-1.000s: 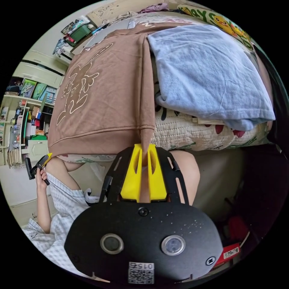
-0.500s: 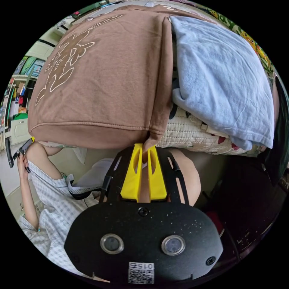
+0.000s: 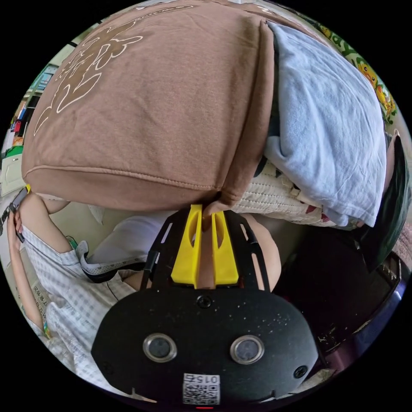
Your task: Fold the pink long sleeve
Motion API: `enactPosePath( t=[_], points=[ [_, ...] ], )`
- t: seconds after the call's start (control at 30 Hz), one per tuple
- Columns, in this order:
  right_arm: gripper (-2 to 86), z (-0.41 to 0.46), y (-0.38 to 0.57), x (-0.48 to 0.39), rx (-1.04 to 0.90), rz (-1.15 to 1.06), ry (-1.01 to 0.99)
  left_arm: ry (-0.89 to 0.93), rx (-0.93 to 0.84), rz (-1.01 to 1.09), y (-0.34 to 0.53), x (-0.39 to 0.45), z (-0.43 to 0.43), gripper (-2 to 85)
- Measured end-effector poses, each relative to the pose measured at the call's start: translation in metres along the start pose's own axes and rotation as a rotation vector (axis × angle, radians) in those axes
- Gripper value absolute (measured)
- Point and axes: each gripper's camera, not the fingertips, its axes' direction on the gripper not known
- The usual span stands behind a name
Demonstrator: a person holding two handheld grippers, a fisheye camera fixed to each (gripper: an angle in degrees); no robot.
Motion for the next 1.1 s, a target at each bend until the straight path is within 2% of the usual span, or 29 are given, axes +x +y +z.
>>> enactPosePath(
  t=[0.23,0.4,0.57,0.67,0.77,0.83,0.9,0.97,1.1],
  points=[
    [4.4,0.007,-0.007,-0.066,-0.039,-0.172,0.368,0.081,0.026,-0.04,0.016,-0.01,0.015,0.0],
    [4.4,0.015,-0.007,-0.08,-0.051,-0.203,0.454,0.078,0.079,-0.021,0.031,-0.005,0.018,-0.1],
    [4.2,0.02,-0.004,-0.068,-0.052,-0.193,0.391,0.137,0.145,-0.041,0.047,-0.008,0.017,0.0],
    [4.1,0.023,0.003,-0.053,-0.038,-0.179,0.324,0.08,0.196,-0.006,0.05,0.0,0.011,0.2],
    [4.1,0.035,0.011,-0.039,-0.048,-0.165,0.293,-0.033,0.244,0.069,0.046,0.021,0.003,0.3],
    [4.1,0.049,0.017,-0.029,-0.065,-0.165,0.29,-0.251,0.296,0.081,0.039,0.04,-0.005,0.2],
    [4.1,0.056,0.023,-0.023,-0.055,-0.172,0.283,-0.356,0.334,0.124,0.032,0.056,-0.01,0.1],
    [4.1,0.063,0.031,-0.012,-0.041,-0.169,0.255,-0.356,0.342,0.194,0.021,0.074,-0.009,0.1],
    [4.1,0.079,0.052,0.027,-0.025,-0.17,0.1,-0.201,0.375,0.307,-0.006,0.123,0.012,0.6]
  ],
)
